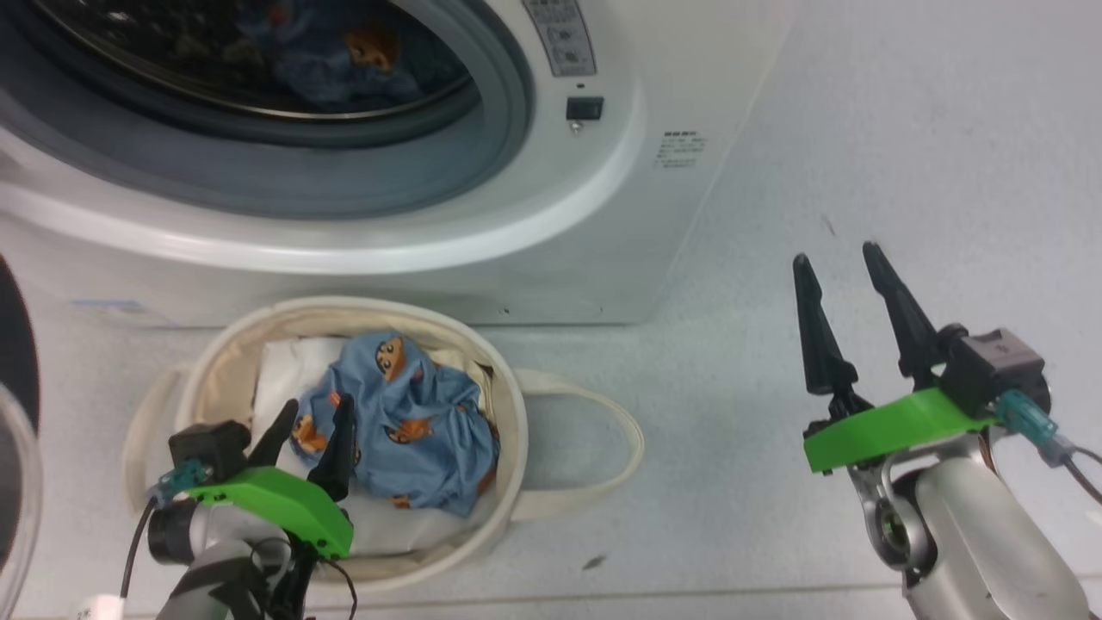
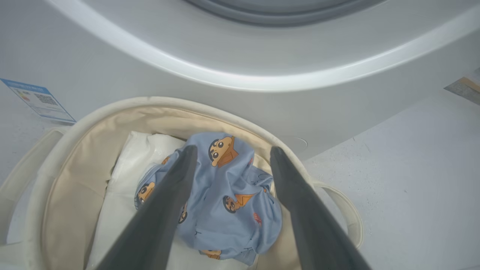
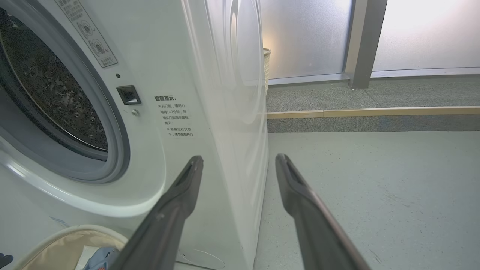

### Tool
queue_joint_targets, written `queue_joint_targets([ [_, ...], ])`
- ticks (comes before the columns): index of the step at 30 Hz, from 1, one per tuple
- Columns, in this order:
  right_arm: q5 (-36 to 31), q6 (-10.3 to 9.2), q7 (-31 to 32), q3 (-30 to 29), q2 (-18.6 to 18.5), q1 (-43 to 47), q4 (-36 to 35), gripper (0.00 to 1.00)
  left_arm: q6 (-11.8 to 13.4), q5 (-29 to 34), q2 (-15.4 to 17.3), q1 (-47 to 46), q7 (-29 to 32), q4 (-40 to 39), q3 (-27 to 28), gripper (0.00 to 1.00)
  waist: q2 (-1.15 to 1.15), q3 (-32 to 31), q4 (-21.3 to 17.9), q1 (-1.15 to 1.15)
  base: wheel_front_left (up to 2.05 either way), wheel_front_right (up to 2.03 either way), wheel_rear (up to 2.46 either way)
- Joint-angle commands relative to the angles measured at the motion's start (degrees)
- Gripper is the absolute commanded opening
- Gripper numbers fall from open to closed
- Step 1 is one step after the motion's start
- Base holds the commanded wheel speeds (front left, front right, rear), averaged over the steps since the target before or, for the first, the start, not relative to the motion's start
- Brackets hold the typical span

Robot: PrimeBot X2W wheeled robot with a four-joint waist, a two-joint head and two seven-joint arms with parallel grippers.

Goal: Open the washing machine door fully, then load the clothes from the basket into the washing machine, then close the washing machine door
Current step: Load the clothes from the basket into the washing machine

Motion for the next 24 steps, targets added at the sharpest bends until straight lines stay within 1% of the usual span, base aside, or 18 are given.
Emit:
queue_joint_targets([
  [1, -0.76, 0.42, -0.70, 1.37, -0.69, -1.72, -2.19, 1.00, -0.32, -1.64, 1.28, -1.76, -0.70, 1.74, 0.06, 1.00, 0.00, 3.22, -1.41, -0.01, 0.00, 0.00, 0.00],
  [5, -1.25, 0.42, -0.70, 1.82, -0.55, -3.27, -3.04, 1.00, -0.32, -2.35, 1.87, -3.93, -0.70, 6.24, -4.22, 1.00, 0.00, 6.57, -2.97, -0.01, 0.00, 0.00, 0.00],
  [6, -1.25, 0.42, -0.70, 1.82, -0.55, -3.27, -3.04, 1.00, -0.32, -2.35, 1.87, -3.93, -0.70, 6.24, -4.22, 1.00, 0.00, 6.57, -2.97, -0.01, 0.00, 0.00, 0.00],
  [14, -2.88, 0.42, -0.70, 0.84, -0.65, -5.01, -5.05, 1.00, -0.32, -2.93, 2.91, -8.72, -0.70, 12.71, -8.87, 1.00, 0.00, 12.98, -5.28, -0.01, 0.00, 0.00, 0.00],
  [18, -3.76, 0.42, -0.70, -0.15, -0.98, -4.98, -6.05, 1.00, -0.32, -1.98, 3.54, -11.62, -0.70, 15.17, -10.55, 1.00, 0.00, 15.61, -5.87, -0.01, 0.00, 0.00, 0.00],
  [21, -4.35, 0.42, -0.70, -0.53, -0.91, -5.24, -7.12, 1.00, -0.32, -0.51, 3.63, -13.79, -0.70, 18.09, -12.86, 1.00, 0.00, 17.78, -6.59, -0.01, 0.00, 0.00, 0.00],
  [24, -4.86, 0.42, -0.70, -1.11, -0.63, -5.52, -8.13, 1.00, -0.29, -0.33, 4.16, -16.78, -0.70, 19.53, -13.37, 1.00, 0.00, 20.17, -6.94, -0.01, 0.00, 0.00, 0.00],
])
